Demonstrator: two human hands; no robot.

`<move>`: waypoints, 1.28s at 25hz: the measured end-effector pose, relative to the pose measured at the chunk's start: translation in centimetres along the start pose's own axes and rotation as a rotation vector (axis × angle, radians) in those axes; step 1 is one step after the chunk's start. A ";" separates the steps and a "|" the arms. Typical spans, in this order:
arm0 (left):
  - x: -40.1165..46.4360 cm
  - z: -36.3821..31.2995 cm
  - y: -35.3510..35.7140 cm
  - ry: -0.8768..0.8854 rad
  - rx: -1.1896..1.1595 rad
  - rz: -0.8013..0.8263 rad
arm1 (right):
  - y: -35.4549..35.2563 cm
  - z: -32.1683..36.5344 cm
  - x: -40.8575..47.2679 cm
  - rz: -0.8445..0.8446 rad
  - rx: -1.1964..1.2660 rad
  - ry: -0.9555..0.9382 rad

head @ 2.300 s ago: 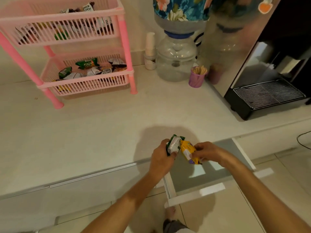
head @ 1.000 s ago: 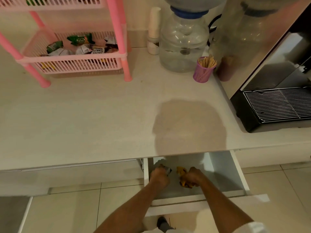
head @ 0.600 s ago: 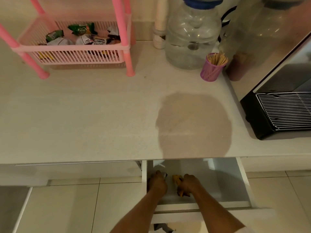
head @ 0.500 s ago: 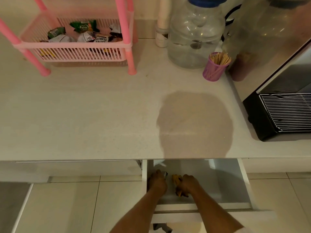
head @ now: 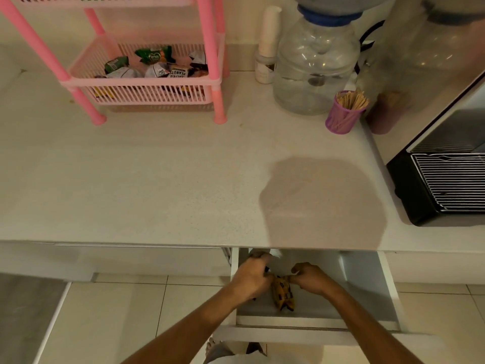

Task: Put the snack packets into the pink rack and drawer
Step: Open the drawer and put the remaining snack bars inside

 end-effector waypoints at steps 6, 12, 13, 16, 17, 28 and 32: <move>-5.3 -0.3 -0.2 0.235 0.147 0.315 | -0.4 1.8 -7.9 0.229 -0.124 -0.238; -7.3 0.2 0.6 0.361 0.521 0.256 | 1.6 3.0 -11.4 0.217 -0.483 -0.293; -7.5 0.0 0.4 0.379 0.569 0.199 | 1.8 3.5 -11.8 0.171 -0.529 -0.298; -8.0 -0.8 -0.1 0.392 0.613 0.042 | 1.9 4.6 -12.7 0.028 -0.636 -0.302; -8.2 -1.0 -0.3 0.375 0.620 0.010 | 1.8 4.8 -13.0 -0.019 -0.672 -0.299; -5.5 -1.2 -3.6 0.180 0.721 -0.224 | 5.4 4.3 -12.1 -0.499 -0.730 -0.223; -4.1 -1.3 -4.6 0.172 0.704 -0.264 | 6.2 4.9 -9.8 -0.541 -0.727 -0.274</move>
Point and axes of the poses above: each hand's wrist, its own x-axis towards the middle knuckle, its own y-axis out of the palm, z = x × y, the point moved 3 cm from there along x, towards the middle knuckle, and after that the axes turned 4 degrees about z, right-handed, at the moved point
